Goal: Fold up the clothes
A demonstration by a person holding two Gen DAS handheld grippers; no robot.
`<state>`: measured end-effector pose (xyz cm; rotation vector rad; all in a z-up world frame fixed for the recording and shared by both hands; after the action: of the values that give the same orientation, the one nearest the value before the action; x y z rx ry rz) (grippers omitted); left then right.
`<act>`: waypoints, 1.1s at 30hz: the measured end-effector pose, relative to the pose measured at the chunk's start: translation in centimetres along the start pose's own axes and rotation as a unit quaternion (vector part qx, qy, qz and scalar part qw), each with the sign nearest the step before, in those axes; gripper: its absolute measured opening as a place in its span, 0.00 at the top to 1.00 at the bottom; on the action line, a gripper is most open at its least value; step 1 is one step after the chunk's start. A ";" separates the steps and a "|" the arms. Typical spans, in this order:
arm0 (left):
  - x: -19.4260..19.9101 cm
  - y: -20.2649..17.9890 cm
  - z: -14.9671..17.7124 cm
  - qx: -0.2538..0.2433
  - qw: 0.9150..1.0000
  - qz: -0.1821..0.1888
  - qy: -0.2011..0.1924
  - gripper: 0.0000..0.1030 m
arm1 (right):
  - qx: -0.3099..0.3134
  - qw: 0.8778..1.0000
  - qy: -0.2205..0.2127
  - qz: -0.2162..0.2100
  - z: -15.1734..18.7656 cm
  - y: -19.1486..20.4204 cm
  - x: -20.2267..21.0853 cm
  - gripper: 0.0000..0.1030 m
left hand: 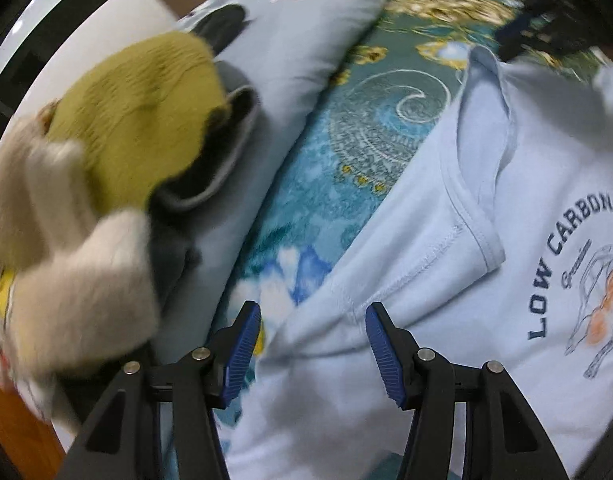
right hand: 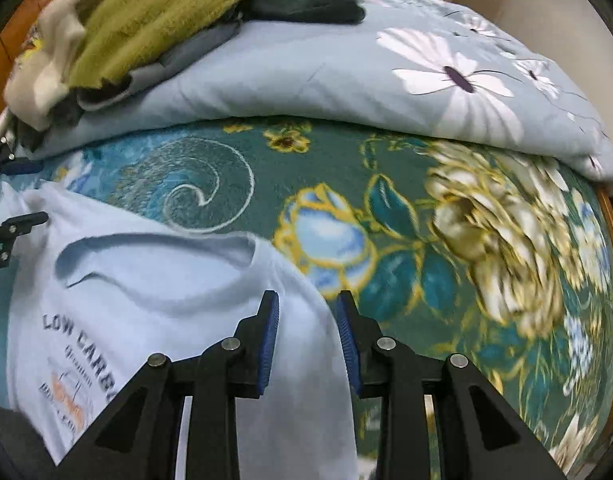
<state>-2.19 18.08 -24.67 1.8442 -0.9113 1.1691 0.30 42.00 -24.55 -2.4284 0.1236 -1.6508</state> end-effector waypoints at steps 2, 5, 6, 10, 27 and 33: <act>-0.6 -0.4 -0.4 -0.008 1.000 0.021 -0.002 0.44 | 0.006 1.000 0.006 -0.006 -0.4 0.4 -0.8 0.71; -0.7 -1.4 -0.8 -0.020 0.998 0.058 -0.005 0.49 | 0.014 1.000 0.010 -0.022 -0.8 1.1 -1.4 0.71; -0.6 -1.8 -0.9 -0.026 0.997 0.070 -0.007 0.49 | 0.019 0.999 0.010 -0.026 -0.9 1.4 -1.5 0.71; -1.1 -3.4 -0.9 -0.080 0.993 0.088 0.007 0.50 | 0.038 0.999 0.015 -0.030 -0.6 1.7 -2.0 0.71; -1.3 -1.9 -2.3 -0.067 0.981 0.182 0.032 0.67 | 0.059 0.996 0.027 -0.059 1.2 3.7 -1.3 0.77; 0.8 -2.1 -4.3 -0.091 0.983 0.162 -0.012 0.68 | 0.062 0.996 0.024 -0.056 2.0 4.0 -1.0 0.77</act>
<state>-1.80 22.67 -23.08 1.6045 -1.3230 1.2108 2.00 38.51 -27.03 -2.3438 -0.1064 -1.7096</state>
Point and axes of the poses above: each gripper's, at about its wrist camera, not at the fingertips, and x roughly against the way its jaws point, y to its left, z to its underside, the point moved 10 cm from there along -x, roughly the way its jaws point, and after that the axes turned 8 degrees about z, right-handed, at the moved point
